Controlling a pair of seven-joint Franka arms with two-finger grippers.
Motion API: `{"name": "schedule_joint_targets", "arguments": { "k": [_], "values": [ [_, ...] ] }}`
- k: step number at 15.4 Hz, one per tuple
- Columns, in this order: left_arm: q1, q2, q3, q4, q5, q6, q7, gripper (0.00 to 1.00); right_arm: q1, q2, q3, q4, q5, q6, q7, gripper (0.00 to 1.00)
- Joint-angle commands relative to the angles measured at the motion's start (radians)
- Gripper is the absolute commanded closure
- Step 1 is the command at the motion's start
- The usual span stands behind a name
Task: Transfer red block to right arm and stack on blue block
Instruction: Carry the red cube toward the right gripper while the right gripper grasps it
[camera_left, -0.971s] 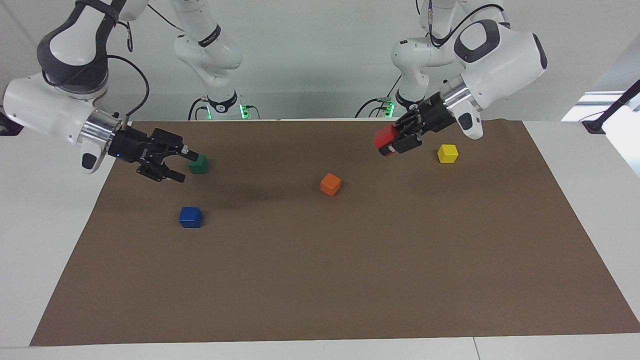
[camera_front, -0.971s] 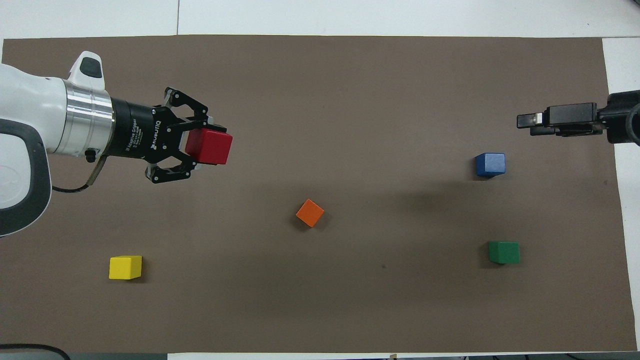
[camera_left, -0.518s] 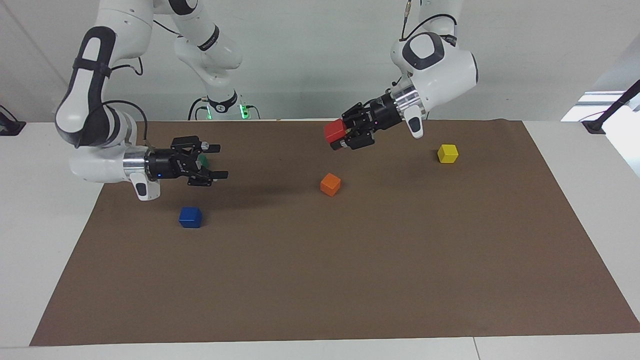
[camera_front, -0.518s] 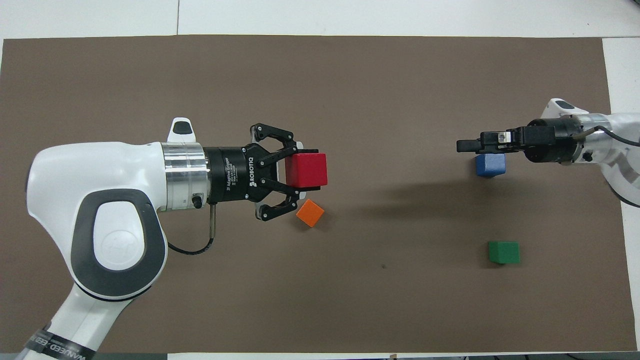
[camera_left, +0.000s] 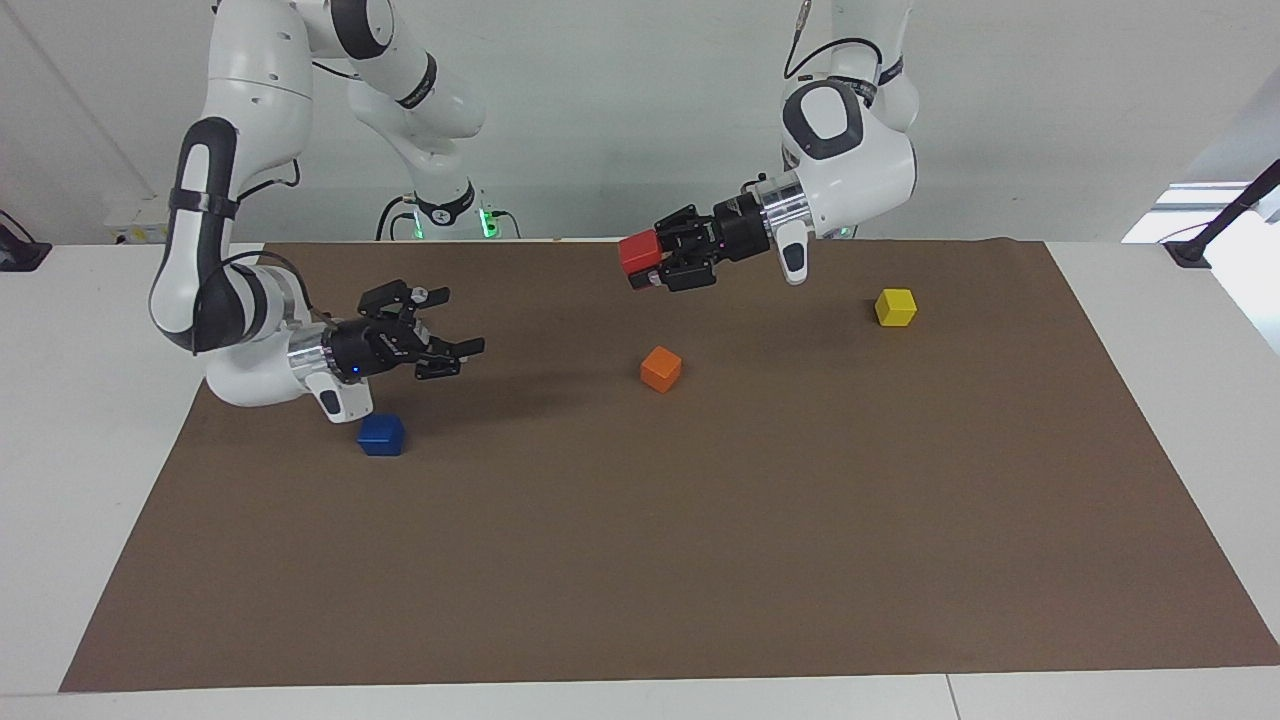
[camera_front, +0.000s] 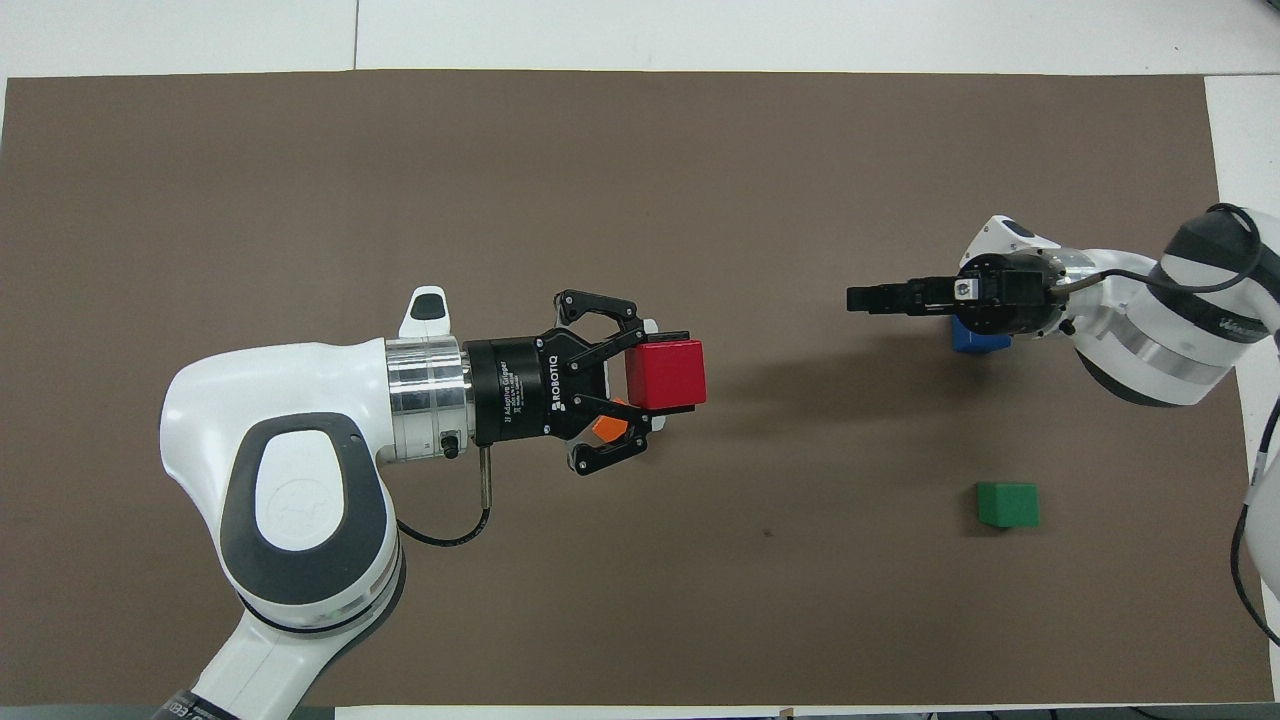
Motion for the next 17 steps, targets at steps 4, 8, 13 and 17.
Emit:
{"name": "schedule_joint_targets", "arguments": {
  "k": [4,8,13,17],
  "values": [
    [-0.097,0.097,-0.013,0.070,-0.212,0.207,0.053,1.00,0.040,0.012,0.004,-0.006,0.045,-0.018,-0.053,0.00],
    [-0.097,0.136,-0.053,0.115,-0.203,0.322,0.044,1.00,0.068,0.012,0.004,-0.006,0.045,0.040,-0.053,0.00],
    [-0.102,0.208,-0.110,0.222,0.078,0.401,-0.125,1.00,0.137,0.010,0.004,-0.015,0.082,0.143,-0.080,0.00],
    [-0.094,0.217,-0.110,0.221,0.137,0.392,-0.154,1.00,0.151,0.012,0.004,-0.015,0.082,0.177,-0.080,0.00]
  ]
}}
